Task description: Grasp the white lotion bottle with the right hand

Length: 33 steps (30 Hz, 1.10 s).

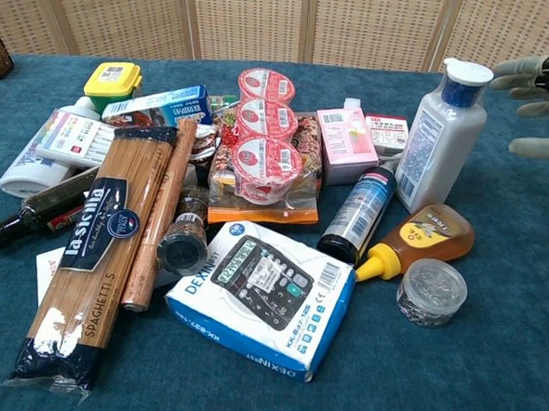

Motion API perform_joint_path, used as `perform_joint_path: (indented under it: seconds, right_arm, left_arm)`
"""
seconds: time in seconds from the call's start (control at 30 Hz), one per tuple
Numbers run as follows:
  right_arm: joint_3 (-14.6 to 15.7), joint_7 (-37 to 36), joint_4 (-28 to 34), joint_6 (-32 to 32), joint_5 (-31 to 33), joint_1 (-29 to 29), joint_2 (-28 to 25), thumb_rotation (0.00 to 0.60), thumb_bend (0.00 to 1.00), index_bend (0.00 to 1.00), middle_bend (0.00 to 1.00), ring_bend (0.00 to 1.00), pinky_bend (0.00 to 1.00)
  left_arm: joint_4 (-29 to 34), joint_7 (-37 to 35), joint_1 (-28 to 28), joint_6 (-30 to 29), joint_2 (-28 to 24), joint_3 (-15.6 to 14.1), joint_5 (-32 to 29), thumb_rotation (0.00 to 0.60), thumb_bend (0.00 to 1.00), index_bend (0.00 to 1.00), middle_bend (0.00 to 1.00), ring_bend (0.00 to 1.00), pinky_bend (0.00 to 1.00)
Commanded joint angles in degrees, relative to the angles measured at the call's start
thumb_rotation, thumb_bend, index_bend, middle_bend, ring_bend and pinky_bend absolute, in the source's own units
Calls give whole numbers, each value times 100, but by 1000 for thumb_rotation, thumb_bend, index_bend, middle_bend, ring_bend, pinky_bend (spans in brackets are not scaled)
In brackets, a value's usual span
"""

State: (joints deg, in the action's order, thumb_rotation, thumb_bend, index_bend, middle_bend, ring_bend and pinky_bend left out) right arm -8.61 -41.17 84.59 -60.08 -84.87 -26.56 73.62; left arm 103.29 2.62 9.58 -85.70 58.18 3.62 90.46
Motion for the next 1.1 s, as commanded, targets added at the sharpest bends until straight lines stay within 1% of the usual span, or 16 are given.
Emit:
perform_joint_path:
  seconds: [0.03, 0.2, 0.43, 0.73, 0.9, 1.1]
  right_arm:
    - [-40, -375, -214, -4, -46, -111, 142, 547, 209, 0, 0, 0, 0]
    - [-45, -678, -502, 98, -109, -299, 337, 545, 209, 0, 0, 0, 0]
    - [-67, -1155, -1146, 228, -89, -530, 654, 532, 210, 0, 0, 0, 0]
    - [57, -1572, -1841, 377, -75, -680, 1085, 531, 210, 0, 0, 0, 0]
    - [126, -1734, -2001, 411, -156, -782, 1253, 532, 210, 0, 0, 0, 0]
    - [118, -1768, -2088, 497, -200, -978, 1364, 531, 217, 0, 0, 0, 0]
  left_arm:
    - [17, 19, -12, -19, -7, -5, 11, 534, 514, 0, 20, 16, 0]
    - [37, 23, -48, -80, -26, -5, 15, 533, 514, 0, 19, 16, 0]
    - [72, 49, -99, -145, -81, -1, -2, 532, 514, 0, 19, 15, 0]
    - [196, 178, -117, -176, -140, 13, 10, 533, 515, 0, 20, 17, 0]
    - [235, 195, -166, -239, -175, 6, 18, 532, 515, 0, 20, 16, 0]
    - [204, 135, -240, -331, -199, -10, 27, 532, 516, 0, 19, 16, 0]
